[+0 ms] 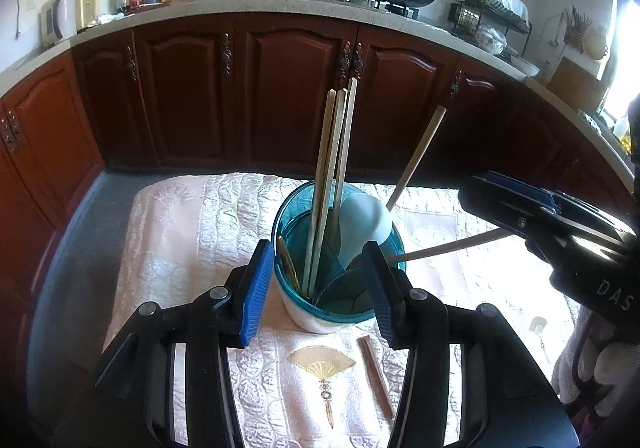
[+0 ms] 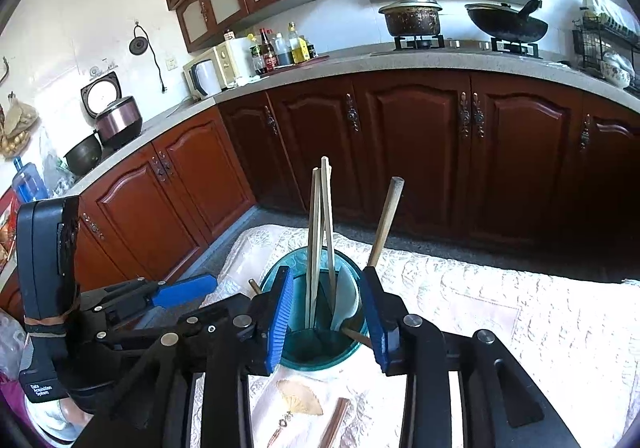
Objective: Organize utensils
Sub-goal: 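Withdraw both open grippers from the cup toward the remaining utensils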
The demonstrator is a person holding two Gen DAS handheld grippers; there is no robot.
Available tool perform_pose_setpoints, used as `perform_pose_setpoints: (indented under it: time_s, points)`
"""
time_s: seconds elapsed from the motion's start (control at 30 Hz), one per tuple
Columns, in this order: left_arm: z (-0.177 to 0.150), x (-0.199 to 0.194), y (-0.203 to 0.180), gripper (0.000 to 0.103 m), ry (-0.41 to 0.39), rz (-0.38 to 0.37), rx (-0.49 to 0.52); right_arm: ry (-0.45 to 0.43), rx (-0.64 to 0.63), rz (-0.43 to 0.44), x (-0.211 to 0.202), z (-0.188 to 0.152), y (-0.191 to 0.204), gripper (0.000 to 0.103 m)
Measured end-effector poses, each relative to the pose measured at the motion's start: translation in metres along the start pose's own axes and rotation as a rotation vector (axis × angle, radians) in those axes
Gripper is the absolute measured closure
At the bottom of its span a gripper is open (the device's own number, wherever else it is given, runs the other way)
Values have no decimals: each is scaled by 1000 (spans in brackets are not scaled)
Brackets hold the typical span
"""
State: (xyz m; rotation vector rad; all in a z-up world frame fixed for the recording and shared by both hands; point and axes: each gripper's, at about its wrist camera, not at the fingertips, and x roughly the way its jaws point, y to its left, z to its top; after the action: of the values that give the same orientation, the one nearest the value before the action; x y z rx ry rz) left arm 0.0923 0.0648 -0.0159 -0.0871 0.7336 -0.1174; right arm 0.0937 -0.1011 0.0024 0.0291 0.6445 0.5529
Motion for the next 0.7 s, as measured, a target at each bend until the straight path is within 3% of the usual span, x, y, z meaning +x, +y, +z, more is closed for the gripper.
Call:
perform_pose_setpoints:
  time_s: [0.7]
  points:
    - [-32, -25, -17, 57, -25, 56, 34, 34, -17, -46, -30, -38, 1, 67]
